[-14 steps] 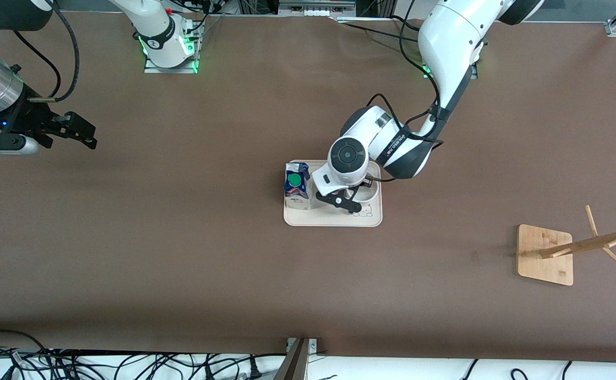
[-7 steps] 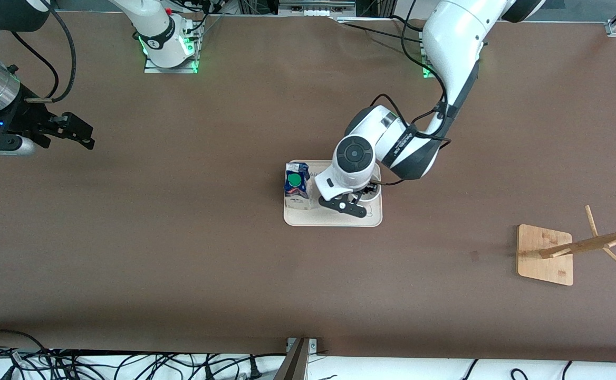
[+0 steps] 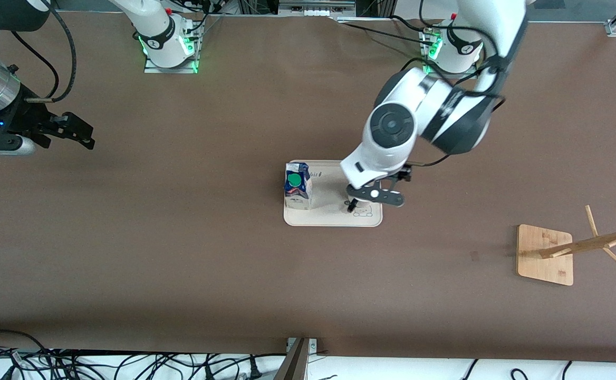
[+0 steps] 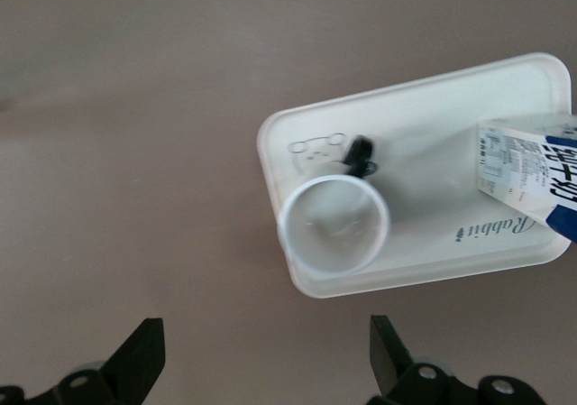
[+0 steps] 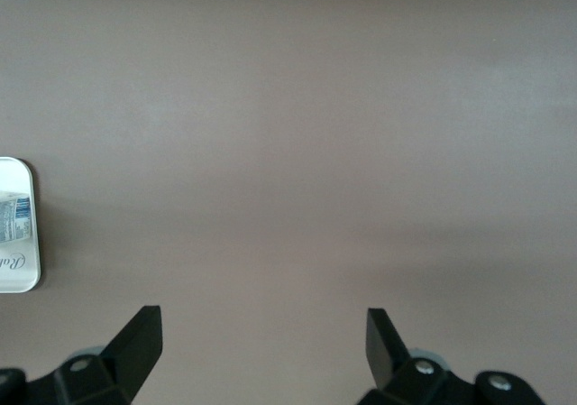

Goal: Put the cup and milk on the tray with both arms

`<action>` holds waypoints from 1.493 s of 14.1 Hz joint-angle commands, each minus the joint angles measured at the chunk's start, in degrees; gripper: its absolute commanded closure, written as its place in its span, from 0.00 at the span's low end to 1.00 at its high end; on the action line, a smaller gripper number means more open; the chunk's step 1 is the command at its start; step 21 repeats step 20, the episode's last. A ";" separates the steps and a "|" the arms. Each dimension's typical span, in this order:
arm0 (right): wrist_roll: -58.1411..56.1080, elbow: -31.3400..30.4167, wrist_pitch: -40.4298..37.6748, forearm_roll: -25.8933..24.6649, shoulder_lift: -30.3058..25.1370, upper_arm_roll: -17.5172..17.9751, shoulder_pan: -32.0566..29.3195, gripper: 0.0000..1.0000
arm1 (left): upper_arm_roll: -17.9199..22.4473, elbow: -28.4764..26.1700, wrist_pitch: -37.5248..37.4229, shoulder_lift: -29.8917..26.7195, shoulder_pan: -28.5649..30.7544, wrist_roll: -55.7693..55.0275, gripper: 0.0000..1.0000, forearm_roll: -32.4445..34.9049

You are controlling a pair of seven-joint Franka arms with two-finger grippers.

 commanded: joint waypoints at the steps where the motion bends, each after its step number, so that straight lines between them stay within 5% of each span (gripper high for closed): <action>1: -0.03 0.98 -0.82 -0.51 0.22 0.43 0.06 0.00 | -0.12 -3.52 -2.89 -8.58 5.55 3.92 0.00 -0.68; 8: -0.03 1.06 -0.64 -0.42 0.13 0.52 0.15 0.00 | 1.62 -3.00 -12.30 -15.98 21.55 10.36 0.00 -1.47; 13: -0.03 1.06 -0.38 -0.68 0.13 0.52 0.15 0.00 | 11.12 -3.00 -11.61 -16.69 21.38 23.68 0.00 -10.77; 21: -0.03 1.06 -0.38 -0.69 0.13 0.61 0.15 0.00 | 12.88 -9.24 -4.57 -20.47 22.08 24.94 0.00 -11.58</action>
